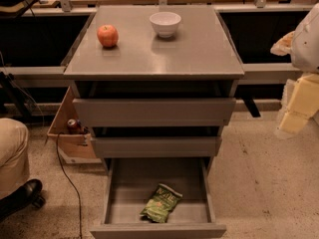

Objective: Pick green jalapeno chip bag from bottom drawer and place on counter

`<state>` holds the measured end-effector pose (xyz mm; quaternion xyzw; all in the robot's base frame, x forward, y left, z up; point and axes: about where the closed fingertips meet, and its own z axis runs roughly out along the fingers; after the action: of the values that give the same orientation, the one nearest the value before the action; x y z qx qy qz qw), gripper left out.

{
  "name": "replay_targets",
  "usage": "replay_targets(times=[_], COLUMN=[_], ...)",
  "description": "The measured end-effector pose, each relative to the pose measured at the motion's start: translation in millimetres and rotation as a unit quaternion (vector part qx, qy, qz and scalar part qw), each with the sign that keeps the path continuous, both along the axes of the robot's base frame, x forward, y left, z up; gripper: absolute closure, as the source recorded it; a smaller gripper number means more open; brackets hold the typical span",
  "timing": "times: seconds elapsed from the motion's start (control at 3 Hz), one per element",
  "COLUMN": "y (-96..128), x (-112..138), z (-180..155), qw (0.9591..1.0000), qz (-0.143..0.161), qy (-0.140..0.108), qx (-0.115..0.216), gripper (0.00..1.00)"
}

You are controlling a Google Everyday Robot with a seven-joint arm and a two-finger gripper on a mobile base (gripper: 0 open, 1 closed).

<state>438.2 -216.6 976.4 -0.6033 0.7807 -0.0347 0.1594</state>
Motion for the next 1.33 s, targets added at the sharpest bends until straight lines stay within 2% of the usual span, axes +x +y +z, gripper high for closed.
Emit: replay_targets(times=[0.33,0.67,1.33], y=[0.0,-3.2,15.9], x=[0.0,9.5,28.5], z=[-0.2,-56.0,-175.1], qw=[1.0000,0.9990,0.9907], qz=[0.000,0.004,0.043], qy=[0.000,0.008,0.022], qx=[0.000,0.043,0.127], gripper=[0.00,0.00,0.00])
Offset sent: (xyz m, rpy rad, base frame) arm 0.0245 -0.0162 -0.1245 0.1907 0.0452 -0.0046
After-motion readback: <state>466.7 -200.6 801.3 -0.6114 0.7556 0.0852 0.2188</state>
